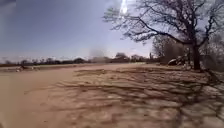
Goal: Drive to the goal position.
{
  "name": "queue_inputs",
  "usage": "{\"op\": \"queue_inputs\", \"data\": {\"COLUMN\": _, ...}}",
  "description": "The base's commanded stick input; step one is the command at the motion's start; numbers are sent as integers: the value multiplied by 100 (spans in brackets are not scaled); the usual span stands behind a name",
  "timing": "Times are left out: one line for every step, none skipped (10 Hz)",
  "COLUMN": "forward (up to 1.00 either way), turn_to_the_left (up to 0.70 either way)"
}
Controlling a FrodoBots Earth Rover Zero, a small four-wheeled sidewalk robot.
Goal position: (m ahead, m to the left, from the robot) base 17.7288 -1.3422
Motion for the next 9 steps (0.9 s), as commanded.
{"op": "queue_inputs", "data": {"forward": 100, "turn_to_the_left": -27}}
{"op": "queue_inputs", "data": {"forward": 100, "turn_to_the_left": -27}}
{"op": "queue_inputs", "data": {"forward": 100, "turn_to_the_left": -27}}
{"op": "queue_inputs", "data": {"forward": 100, "turn_to_the_left": -27}}
{"op": "queue_inputs", "data": {"forward": 100, "turn_to_the_left": 0}}
{"op": "queue_inputs", "data": {"forward": 100, "turn_to_the_left": 0}}
{"op": "queue_inputs", "data": {"forward": 100, "turn_to_the_left": 0}}
{"op": "queue_inputs", "data": {"forward": 100, "turn_to_the_left": 0}}
{"op": "queue_inputs", "data": {"forward": 100, "turn_to_the_left": 0}}
